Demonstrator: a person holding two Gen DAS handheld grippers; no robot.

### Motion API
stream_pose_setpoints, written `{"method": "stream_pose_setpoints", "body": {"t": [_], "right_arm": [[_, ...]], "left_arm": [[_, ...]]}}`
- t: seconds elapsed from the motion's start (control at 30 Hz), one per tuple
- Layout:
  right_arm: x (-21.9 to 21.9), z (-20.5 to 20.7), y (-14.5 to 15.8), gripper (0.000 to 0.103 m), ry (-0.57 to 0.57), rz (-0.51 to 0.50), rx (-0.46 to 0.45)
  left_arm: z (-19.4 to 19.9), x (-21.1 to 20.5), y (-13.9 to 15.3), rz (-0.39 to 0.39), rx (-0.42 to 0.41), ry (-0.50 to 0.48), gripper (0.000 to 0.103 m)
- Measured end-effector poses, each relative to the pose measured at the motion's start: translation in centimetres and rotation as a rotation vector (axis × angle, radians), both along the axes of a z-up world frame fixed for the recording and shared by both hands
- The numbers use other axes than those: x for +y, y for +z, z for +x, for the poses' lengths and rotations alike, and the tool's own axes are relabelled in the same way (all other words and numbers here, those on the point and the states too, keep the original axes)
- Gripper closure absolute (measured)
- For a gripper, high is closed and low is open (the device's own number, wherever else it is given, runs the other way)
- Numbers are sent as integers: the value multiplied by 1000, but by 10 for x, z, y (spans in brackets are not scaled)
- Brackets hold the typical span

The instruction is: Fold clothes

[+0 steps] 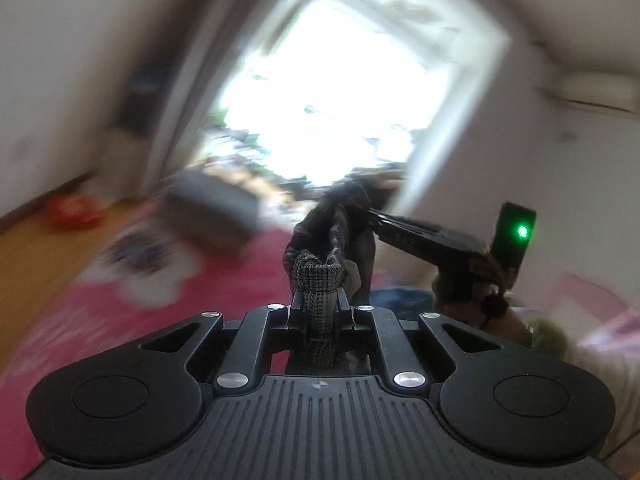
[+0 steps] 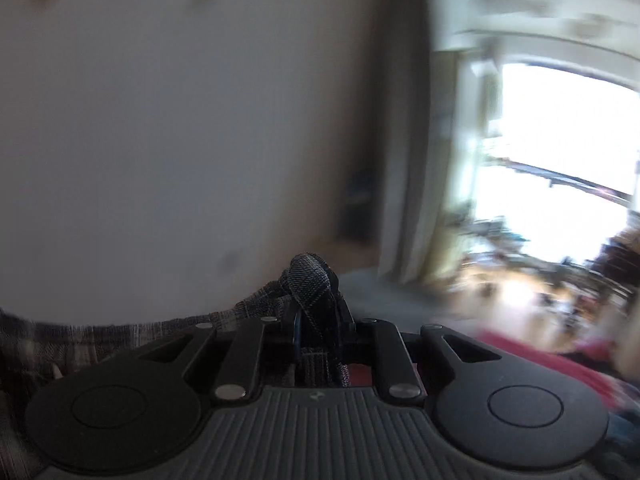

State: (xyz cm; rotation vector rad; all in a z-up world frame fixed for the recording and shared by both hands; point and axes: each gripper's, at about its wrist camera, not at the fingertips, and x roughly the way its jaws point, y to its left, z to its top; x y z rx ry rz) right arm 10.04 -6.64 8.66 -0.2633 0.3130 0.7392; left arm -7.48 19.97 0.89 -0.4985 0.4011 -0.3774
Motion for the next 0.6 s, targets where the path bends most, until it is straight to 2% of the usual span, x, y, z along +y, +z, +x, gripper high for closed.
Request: {"method": "stream_pose_setpoints", "body": {"t": [0.13,0.23,0.33,0.4,0.47,0.5,0.6], "right_arm": [[101,22,-44,85,187,-81,84],[155,33,-76,85,295,-149,136],[189,41,-107,85,349,-188,199],[201,42,-116,85,368,-177,224],[204,35,-125,85,374,-163,285],[207,34,-135,83,364,-167,333],[224,46,-169,62,311,-233,468]], "left_arm": [[-20,45,-36,8,114,173,94],[-29,72,-54,23,212,270,94],[-32,80,-60,14,291,306,94],[-34,84,-63,4,341,328,94],[-36,87,-66,-5,392,349,94],[-38,89,-67,-10,417,359,93],[-32,94,-81,-25,516,376,88]]}}
